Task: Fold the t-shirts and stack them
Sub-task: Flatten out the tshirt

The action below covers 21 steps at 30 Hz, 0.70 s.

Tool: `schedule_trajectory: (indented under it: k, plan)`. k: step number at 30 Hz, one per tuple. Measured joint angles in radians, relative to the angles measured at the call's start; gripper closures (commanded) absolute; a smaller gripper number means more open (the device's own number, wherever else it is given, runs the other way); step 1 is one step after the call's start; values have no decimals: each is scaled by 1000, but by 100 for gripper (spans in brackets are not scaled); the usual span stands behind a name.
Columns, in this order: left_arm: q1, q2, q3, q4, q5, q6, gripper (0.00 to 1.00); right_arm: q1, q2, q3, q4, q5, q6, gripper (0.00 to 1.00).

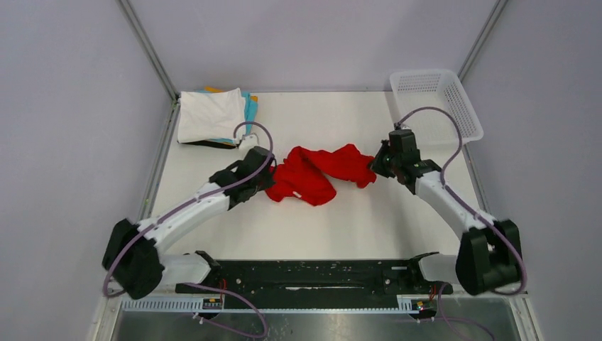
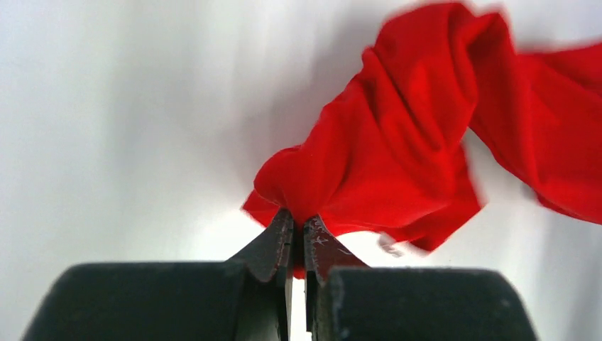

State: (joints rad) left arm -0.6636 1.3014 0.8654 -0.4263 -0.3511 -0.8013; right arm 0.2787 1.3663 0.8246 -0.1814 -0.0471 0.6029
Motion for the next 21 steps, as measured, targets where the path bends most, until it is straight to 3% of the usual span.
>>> schedule_trajectory:
  k: [8,15,21]
  plan:
    - [0,-383,137,-114,-228,98,100,0,-416,149,-122,135,-143,100]
    - [0,-700,243,-87,-262,215,100,0,-684,285,-260,124,-224,100]
    - [0,-875,284,-85,-272,257,100,1,-868,356,-344,101,-256,100]
